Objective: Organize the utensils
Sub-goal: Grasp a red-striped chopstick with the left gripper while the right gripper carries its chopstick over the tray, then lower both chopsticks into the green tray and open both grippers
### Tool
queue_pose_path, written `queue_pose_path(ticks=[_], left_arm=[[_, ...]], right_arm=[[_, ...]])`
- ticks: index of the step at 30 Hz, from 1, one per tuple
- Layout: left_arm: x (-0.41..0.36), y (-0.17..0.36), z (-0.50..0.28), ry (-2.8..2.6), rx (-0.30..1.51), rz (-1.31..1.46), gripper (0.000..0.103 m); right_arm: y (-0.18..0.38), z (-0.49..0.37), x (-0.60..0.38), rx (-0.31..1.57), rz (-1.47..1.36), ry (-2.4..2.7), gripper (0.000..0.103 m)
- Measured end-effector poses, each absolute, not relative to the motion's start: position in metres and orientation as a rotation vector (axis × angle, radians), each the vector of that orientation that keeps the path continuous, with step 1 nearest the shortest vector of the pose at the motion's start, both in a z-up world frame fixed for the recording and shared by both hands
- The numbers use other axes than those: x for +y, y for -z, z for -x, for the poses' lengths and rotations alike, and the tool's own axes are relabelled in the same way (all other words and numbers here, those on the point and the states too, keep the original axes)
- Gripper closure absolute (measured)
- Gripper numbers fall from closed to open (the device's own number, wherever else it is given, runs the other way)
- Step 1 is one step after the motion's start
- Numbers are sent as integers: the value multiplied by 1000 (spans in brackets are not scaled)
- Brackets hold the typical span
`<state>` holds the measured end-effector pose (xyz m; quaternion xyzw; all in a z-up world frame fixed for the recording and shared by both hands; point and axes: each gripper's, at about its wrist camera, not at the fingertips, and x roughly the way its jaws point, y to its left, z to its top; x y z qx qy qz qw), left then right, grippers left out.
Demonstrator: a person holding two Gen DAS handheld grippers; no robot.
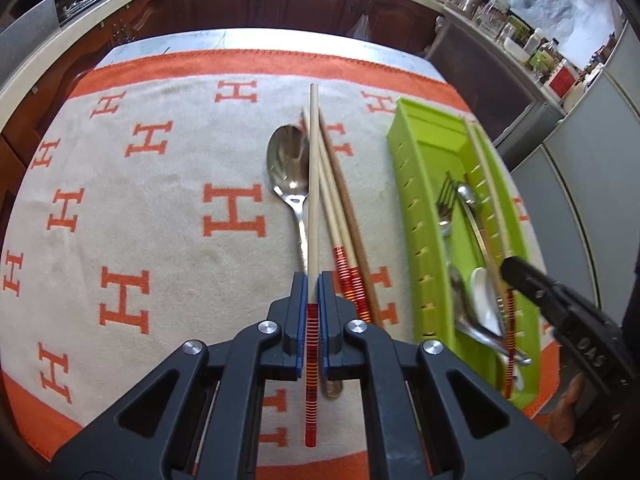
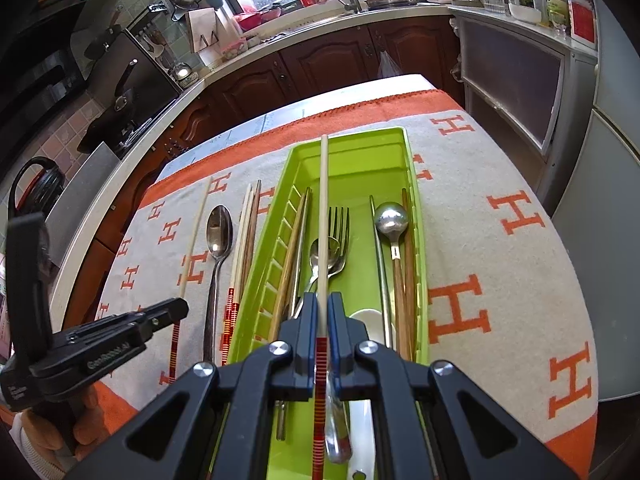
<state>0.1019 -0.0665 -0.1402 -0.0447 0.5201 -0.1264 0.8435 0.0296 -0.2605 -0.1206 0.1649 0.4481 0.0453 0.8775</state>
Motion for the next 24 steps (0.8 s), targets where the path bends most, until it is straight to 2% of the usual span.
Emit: queue_pose_path(ticks=[6,10,19,24], left_arm=[[-91,110,-102,361,1069,96,100],[-117,103,-101,424,1089,88,100],[-164,123,-101,473,1216,35,100],[-158,119,-98,423,1190,6,99]], right_arm=[[118,-26,-273,929,-406,-60,94],[112,-21,-281,901,-436,-39,81],[105,-14,-294,879,-457,-4,81],[106,-12,-294,881,-455,-2,81]])
